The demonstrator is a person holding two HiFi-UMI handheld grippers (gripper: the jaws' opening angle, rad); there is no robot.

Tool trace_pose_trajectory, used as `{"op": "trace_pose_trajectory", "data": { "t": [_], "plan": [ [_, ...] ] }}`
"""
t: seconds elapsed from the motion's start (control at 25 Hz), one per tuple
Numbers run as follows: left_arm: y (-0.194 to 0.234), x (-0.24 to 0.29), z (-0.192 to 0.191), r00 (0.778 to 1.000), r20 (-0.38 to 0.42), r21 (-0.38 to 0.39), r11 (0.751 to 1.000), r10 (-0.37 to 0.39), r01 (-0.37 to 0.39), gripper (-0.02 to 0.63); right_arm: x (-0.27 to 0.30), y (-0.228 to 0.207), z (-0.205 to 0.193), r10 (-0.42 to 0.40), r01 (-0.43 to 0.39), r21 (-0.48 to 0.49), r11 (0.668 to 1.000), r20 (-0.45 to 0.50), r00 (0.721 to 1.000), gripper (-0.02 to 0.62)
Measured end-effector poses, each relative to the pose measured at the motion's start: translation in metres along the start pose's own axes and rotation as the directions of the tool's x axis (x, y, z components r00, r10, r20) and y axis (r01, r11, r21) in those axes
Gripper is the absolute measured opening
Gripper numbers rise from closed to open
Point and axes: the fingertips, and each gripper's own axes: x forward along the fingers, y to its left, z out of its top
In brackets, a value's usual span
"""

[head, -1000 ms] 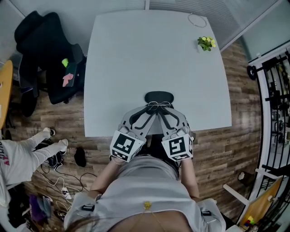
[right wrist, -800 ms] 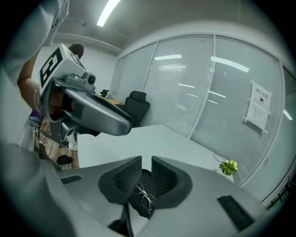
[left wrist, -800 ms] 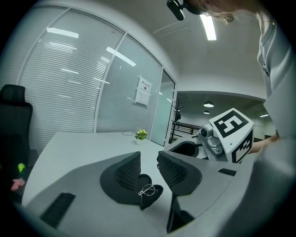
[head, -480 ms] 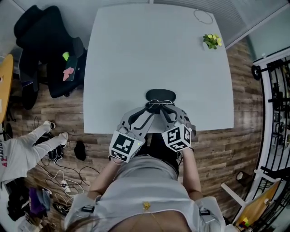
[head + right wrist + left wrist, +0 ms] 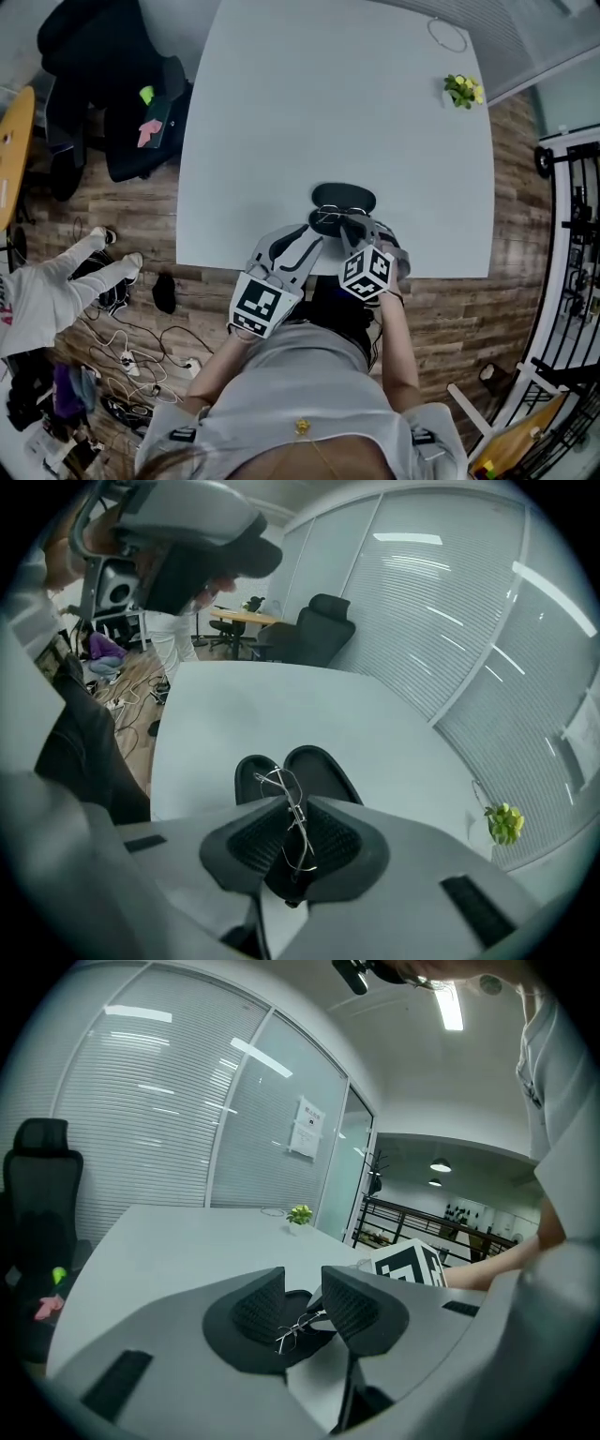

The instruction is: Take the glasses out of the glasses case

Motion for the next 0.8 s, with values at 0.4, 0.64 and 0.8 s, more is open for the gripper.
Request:
{"op": "trace_pose_trajectory", "data": {
  "t": [0.4,0.64,0.8],
  "plan": [
    [0.019,-0.002,-0.004,0.998,-0.008,-0.046,0.997,0.069,-0.069,0.138,0.046,0.01,-0.021,0.107,-0.123,-0.124,0.985,-0.123,0.987,0.092],
    [0.026,-0.004,-0.003,0.996,-0.004,-0.062,0.994,0.092,-0.092,0.138,0.059,0.012,-0.024,0.119,-0.139,-0.152,0.979,-0.13,0.984,0.066],
    [0.026,-0.004,-0.005,0.996,-0.009,-0.062,0.994,0.09,-0.09,0.138,0.057,0.01,-0.023,0.124,-0.142,-0.154,0.978,-0.118,0.985,0.057]
  ]
}}
